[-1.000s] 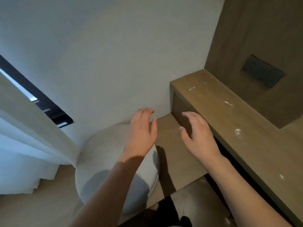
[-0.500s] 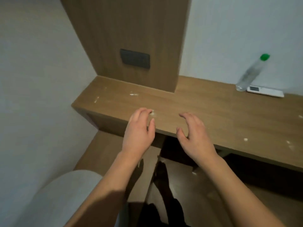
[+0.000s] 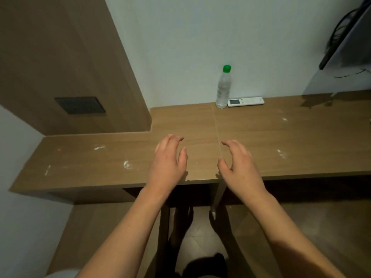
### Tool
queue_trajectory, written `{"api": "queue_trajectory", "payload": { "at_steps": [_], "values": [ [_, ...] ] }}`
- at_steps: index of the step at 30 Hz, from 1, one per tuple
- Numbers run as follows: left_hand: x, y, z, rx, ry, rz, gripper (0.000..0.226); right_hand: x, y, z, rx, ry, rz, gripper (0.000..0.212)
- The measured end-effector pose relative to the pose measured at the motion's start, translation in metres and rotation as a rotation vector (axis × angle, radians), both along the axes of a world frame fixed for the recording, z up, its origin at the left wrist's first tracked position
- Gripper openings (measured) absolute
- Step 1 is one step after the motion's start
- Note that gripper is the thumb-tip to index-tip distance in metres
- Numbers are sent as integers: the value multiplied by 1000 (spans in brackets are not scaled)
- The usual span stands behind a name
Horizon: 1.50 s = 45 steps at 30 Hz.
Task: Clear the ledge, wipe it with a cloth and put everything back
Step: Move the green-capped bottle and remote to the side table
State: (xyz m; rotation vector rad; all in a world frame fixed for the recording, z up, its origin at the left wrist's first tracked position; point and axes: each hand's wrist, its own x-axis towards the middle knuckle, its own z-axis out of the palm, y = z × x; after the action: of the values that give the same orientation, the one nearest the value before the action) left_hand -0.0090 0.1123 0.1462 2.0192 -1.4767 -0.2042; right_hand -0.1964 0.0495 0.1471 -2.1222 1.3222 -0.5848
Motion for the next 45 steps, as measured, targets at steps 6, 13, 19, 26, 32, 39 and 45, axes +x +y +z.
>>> {"api": "queue_trajectory", "payload": {
  "at_steps": [6, 13, 19, 26, 32, 39, 45],
  "values": [
    [0, -22, 2, 12, 16, 86, 36, -2, -46, -3, 6, -40, 8, 49],
    [17, -88, -15, 1, 74, 74, 33, 10, -107, -21, 46, -35, -29, 48],
    [36, -195, -24, -13, 126, -4, 32, 22, -180, -33, 160, -84, -174, 49],
    [32, -326, -17, 6, 254, -90, 38, 19, -269, -38, 163, -68, -354, 47],
    [18, -407, -32, 105, 259, -48, 52, 1, -338, -60, 201, 129, -338, 51],
    [6, -447, -49, 157, 199, 51, 56, -6, -432, -123, 191, 263, -136, 55],
    [-2, -469, -66, 128, 143, 96, 44, 1, -493, -173, 165, 485, 45, 65]
  ]
}}
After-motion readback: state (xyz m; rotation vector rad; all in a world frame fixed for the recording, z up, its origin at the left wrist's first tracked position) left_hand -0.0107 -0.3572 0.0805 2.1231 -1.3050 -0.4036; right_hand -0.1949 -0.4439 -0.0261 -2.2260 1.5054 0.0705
